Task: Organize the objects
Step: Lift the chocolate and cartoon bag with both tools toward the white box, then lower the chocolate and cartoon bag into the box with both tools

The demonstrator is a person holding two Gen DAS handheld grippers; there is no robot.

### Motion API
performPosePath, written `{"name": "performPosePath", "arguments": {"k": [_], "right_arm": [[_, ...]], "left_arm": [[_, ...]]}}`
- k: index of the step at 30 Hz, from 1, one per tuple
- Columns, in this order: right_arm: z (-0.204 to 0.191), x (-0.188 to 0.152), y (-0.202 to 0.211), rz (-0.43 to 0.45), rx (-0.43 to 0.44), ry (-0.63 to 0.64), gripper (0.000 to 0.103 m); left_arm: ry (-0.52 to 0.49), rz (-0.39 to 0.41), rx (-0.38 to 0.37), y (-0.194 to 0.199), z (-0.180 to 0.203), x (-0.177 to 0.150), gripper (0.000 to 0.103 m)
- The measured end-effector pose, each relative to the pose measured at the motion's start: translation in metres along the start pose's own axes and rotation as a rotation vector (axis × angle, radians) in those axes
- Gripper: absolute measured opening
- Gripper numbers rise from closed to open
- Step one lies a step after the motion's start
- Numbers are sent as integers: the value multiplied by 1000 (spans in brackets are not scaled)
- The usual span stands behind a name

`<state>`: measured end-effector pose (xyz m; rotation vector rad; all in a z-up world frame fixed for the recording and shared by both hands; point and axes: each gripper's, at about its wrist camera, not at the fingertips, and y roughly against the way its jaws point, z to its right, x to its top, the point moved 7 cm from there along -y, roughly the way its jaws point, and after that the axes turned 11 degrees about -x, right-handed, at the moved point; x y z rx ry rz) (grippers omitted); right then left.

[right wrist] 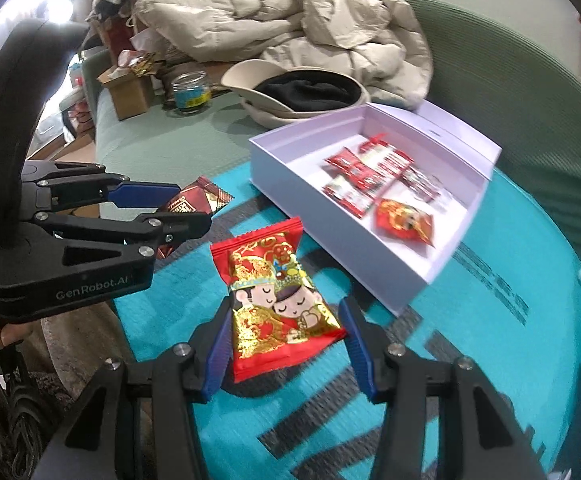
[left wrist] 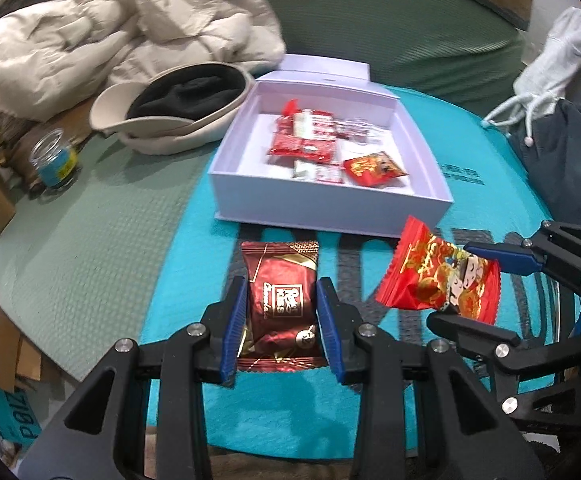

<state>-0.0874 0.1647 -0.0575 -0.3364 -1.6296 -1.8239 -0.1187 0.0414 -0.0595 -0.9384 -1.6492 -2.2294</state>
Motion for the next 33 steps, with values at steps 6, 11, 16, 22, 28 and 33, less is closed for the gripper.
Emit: {"name": "performPosePath", "arguments": {"k": [6, 11, 16, 22, 28, 33], "right_arm": [[14, -9, 13, 12, -33, -42, 53], [17, -17, 24, 28, -40, -45, 53], [19, -26, 32, 33, -33, -48, 53], [20, -23, 36, 47, -33, -50, 53], [21, -16, 29, 46, -50, -75, 53], [23, -6, 12, 18, -64, -98, 53]], "left_arm": [[-32, 15, -15, 2, 15, 8, 34], [-33, 7, -11, 4, 24, 5, 34], [-16, 2, -6, 8, 30, -2, 34], [-20, -3, 7, 9, 30, -1, 34], [-57, -12, -1, -2, 23, 13, 34], [-108, -22, -21, -17, 16, 29, 34]]}}
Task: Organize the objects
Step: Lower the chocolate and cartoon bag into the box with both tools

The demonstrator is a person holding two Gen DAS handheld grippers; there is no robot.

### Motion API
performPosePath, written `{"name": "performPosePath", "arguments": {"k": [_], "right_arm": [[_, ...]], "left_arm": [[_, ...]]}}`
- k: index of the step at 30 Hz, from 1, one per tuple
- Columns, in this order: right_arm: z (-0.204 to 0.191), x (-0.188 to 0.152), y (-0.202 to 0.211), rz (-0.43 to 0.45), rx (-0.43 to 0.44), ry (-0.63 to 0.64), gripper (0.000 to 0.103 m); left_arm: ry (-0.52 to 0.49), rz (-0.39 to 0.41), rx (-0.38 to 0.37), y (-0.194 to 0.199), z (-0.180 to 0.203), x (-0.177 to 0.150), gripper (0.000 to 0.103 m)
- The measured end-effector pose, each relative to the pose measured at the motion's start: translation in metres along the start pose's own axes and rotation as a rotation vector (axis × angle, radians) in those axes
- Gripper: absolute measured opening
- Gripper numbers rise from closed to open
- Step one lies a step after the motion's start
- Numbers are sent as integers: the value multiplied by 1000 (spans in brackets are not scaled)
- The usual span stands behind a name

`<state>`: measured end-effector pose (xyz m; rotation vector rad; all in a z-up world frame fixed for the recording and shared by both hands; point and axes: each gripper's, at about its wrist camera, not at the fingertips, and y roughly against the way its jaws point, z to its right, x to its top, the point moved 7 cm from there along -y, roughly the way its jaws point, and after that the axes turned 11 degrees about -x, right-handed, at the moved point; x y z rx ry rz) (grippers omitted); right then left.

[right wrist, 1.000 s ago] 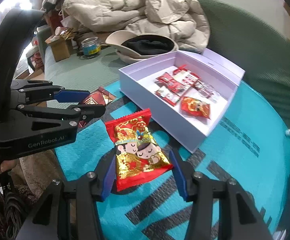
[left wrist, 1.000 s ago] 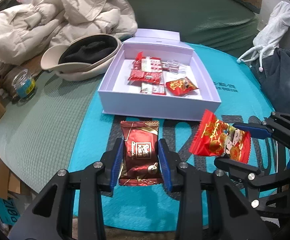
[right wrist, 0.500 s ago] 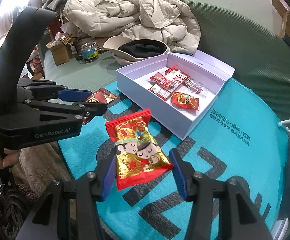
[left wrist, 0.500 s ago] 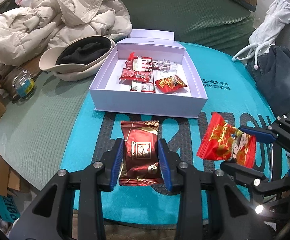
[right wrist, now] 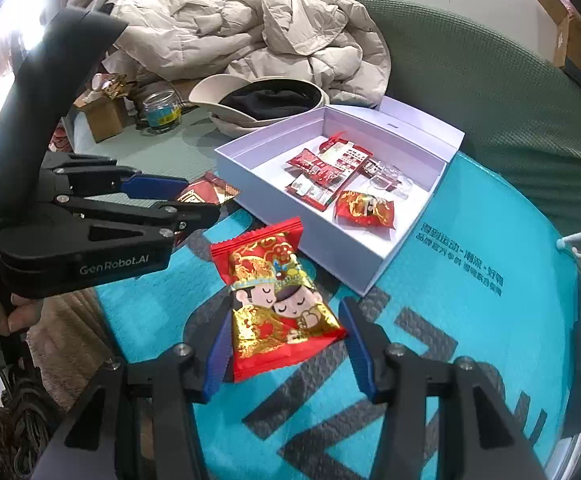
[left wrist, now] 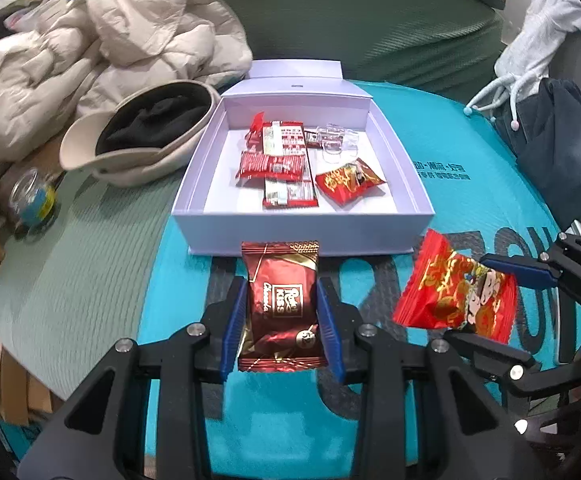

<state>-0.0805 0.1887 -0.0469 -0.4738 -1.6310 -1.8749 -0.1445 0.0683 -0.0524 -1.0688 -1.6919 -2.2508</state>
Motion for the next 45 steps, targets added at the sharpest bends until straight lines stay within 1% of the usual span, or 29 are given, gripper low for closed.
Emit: {"name": "performPosePath", "arguments": {"k": [2, 5, 7, 9, 14, 18, 22, 32, 45], "right_arm": [[1, 6, -7, -11, 1, -13, 53], [4, 15, -15, -9, 1, -31, 53], [8, 23, -20, -5, 8, -38, 53], [12, 31, -25, 0, 10, -28, 53], [27, 55, -42, 5, 14, -1, 53], [37, 75, -49, 34, 15, 15, 53], [47, 87, -55, 49, 16, 19, 53], [73, 105, -75, 52, 4, 10, 53], [100, 131, -91, 75, -29, -24, 53]], "left_arm": [[-14, 0, -7, -4, -3, 8, 34], [-10, 3, -15, -9, -10, 21, 34], [-12, 13, 0, -11, -14, 32, 34], [-18, 25, 17, -12, -16, 44, 34], [-11, 53, 28, -16, -23, 72, 34], [-10, 53, 18, -24, -25, 89, 34], [-1, 44, 16, -36, -29, 103, 34], [-38, 38, 11, -56, -26, 132, 34], [-56, 44, 10, -75, -30, 160, 34]]}}
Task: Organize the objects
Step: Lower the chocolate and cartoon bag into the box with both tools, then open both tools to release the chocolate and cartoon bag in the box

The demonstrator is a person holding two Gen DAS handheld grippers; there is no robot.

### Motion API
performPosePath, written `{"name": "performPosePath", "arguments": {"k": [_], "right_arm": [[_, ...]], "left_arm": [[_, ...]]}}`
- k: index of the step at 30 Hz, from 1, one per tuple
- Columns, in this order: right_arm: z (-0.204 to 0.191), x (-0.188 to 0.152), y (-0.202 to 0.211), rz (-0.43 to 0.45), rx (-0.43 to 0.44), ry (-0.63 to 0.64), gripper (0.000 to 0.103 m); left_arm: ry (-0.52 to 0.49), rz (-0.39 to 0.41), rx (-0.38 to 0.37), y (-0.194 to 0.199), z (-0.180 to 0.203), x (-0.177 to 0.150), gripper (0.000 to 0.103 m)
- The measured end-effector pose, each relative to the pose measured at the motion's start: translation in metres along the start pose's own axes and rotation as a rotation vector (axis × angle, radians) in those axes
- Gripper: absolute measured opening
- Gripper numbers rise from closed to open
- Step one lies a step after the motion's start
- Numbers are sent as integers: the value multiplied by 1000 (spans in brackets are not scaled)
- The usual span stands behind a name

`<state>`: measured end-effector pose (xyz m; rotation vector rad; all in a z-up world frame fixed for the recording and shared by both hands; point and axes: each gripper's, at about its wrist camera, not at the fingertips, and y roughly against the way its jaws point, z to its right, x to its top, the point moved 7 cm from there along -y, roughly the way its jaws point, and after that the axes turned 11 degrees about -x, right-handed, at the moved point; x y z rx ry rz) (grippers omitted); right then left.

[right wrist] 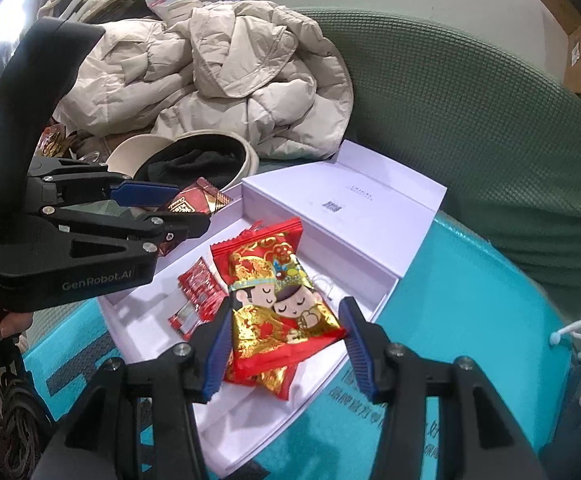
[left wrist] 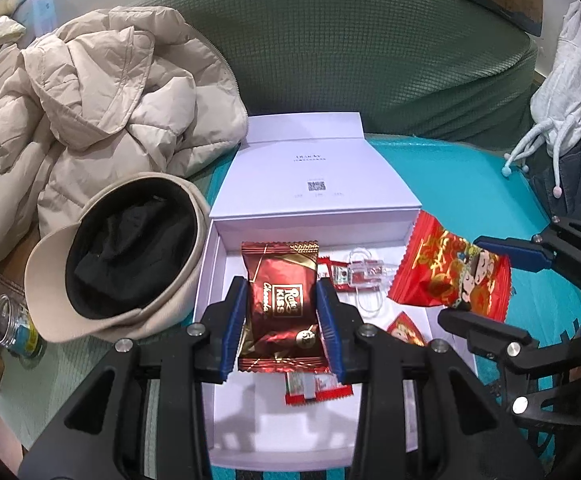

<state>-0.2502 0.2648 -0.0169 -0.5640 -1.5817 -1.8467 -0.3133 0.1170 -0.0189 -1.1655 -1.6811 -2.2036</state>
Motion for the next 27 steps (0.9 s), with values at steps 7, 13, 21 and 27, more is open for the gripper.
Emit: {"name": "performPosePath", "arguments": {"k": [7, 13, 21, 27], "right_arm": [[0, 4, -19, -8, -10, -9, 53], [-10, -13, -28, -53, 10, 2, 53], [-28, -40, -30, -100, 51, 6, 53], [-33, -53, -31, -132, 67, 9, 53]], "left_arm": [[1, -43, -9, -21, -7, -6, 34], [-18, -103, -34, -34, -1, -26, 34], [-60, -148, -33, -39, 9, -47, 34], [-58, -178, -51, -42, 11, -57, 34]]}}
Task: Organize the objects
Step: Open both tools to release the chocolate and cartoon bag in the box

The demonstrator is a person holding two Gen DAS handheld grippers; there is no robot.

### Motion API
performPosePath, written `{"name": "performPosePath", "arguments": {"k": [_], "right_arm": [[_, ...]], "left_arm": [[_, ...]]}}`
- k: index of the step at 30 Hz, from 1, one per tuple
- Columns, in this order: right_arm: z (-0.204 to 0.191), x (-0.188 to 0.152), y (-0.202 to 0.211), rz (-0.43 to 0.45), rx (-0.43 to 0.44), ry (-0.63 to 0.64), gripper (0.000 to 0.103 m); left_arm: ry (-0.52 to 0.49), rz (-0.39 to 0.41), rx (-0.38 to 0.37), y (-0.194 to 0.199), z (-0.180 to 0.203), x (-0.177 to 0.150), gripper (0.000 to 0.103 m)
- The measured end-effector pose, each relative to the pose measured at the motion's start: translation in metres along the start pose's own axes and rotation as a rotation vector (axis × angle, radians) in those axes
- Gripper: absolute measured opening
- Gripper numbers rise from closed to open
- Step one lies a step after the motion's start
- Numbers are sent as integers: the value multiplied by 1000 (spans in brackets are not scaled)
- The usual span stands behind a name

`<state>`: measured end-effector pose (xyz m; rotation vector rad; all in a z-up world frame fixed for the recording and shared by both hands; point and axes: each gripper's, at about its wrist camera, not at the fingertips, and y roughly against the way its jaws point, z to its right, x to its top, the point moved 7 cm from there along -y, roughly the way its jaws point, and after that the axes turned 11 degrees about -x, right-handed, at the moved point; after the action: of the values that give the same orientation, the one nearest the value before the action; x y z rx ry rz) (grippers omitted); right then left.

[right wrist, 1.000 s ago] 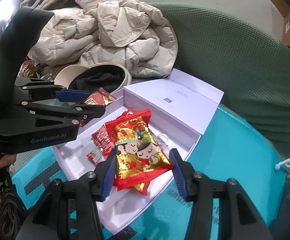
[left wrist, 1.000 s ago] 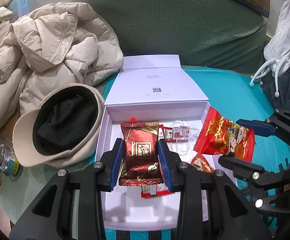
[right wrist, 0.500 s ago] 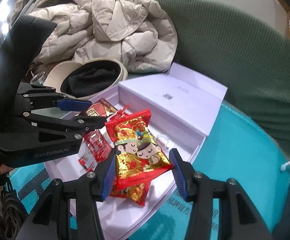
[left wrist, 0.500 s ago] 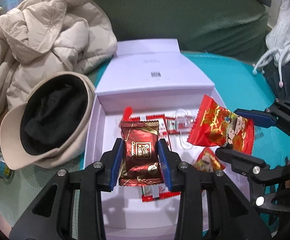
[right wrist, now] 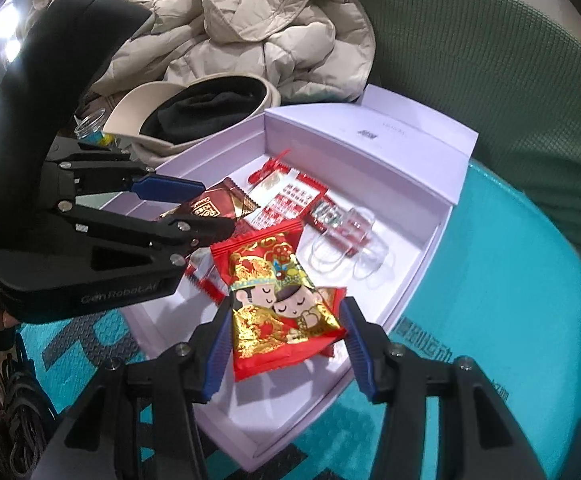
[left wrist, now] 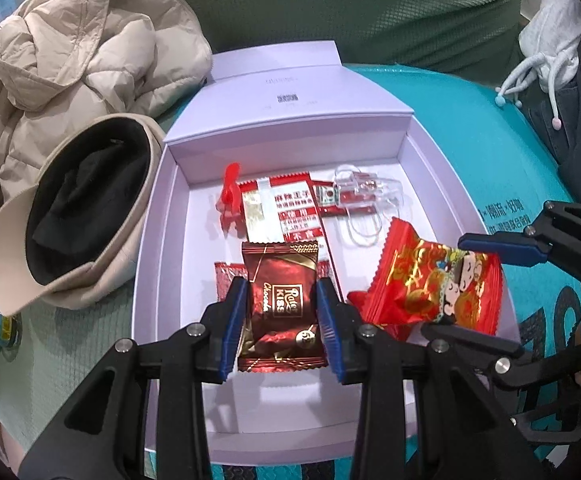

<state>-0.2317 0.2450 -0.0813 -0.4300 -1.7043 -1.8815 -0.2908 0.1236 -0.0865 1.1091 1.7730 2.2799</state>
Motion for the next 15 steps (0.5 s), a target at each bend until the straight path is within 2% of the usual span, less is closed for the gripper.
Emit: {"name": "performPosePath", "arguments": {"k": [6, 8, 10, 13, 15], "right_arm": [[-6, -7, 0, -21, 11, 31, 53], [-8, -9, -2, -43, 41, 25, 53], [-10, -9, -3, -55, 75, 5, 53], [-12, -9, -5, -54, 24, 34, 53], [-12, -8, -8, -62, 30, 30, 53]], "left_arm": [[-10, -41, -24, -7, 5, -4, 34], [0, -58, -54, -9, 6, -7, 34], [-18, -61, -49, -10, 8, -8, 34], [-26, -71, -39, -13, 7, -9, 34], [-14, -81, -43, -17, 3, -10, 34]]}}
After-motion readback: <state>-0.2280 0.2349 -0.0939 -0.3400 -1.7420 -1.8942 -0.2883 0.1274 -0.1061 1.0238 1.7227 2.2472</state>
